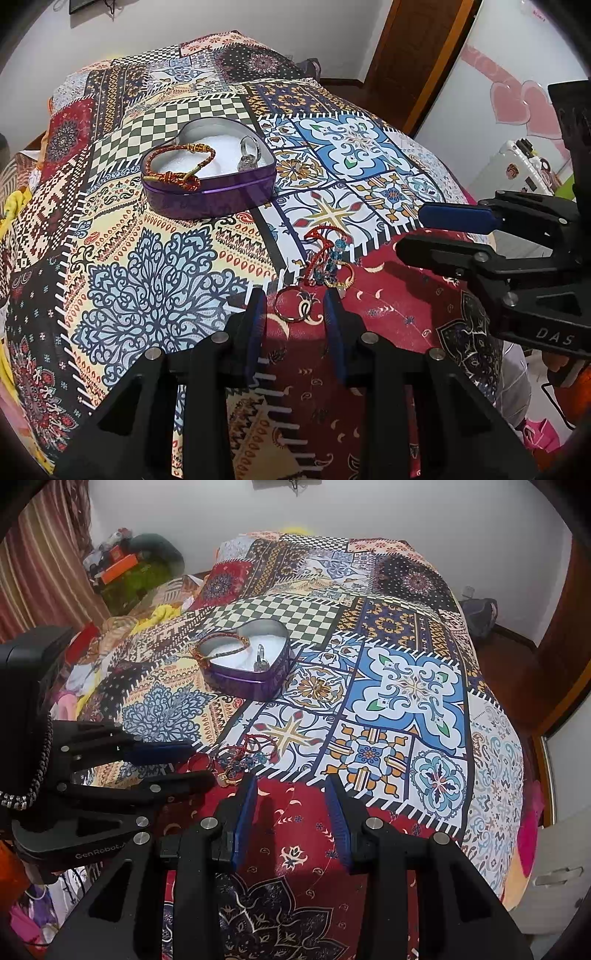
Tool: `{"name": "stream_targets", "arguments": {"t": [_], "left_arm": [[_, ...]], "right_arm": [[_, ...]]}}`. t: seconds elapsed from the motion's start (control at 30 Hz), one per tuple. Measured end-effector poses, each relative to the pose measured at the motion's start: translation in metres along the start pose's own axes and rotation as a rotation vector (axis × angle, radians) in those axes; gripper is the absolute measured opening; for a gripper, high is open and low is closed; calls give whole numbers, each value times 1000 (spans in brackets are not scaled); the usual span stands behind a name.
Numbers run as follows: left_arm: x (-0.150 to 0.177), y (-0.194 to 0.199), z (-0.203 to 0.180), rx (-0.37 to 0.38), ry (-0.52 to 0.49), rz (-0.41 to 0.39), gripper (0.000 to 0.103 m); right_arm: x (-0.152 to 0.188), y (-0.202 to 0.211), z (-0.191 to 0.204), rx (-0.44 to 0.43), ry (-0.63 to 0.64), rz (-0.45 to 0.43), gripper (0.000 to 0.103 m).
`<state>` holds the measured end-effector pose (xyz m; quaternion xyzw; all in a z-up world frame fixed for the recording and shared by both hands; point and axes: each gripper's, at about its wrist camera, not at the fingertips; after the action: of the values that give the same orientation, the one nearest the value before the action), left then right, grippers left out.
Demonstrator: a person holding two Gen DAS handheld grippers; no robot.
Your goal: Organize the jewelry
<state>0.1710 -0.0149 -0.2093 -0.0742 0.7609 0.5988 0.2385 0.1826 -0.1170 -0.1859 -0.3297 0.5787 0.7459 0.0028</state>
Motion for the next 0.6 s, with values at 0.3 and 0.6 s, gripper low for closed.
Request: {"name": "stream_targets", "arguments": {"t": [0.3,0.6], "left_arm": [[1,4,11,25,17,-19,21],[4,10,24,-6,35,-38,21]], "right_arm": [[-5,-9,11,-32,34,23,34],[-6,-27,32,-69,85,63,34]]}}
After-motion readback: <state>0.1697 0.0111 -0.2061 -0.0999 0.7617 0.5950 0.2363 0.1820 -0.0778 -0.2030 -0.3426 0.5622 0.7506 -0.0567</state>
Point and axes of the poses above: each gripper's, at about its wrist camera, not at the fingertips, and y roughly against the way its jaws point, z to its left, x to its underside, and after that the axes turned 3 degrees about z, right-handed
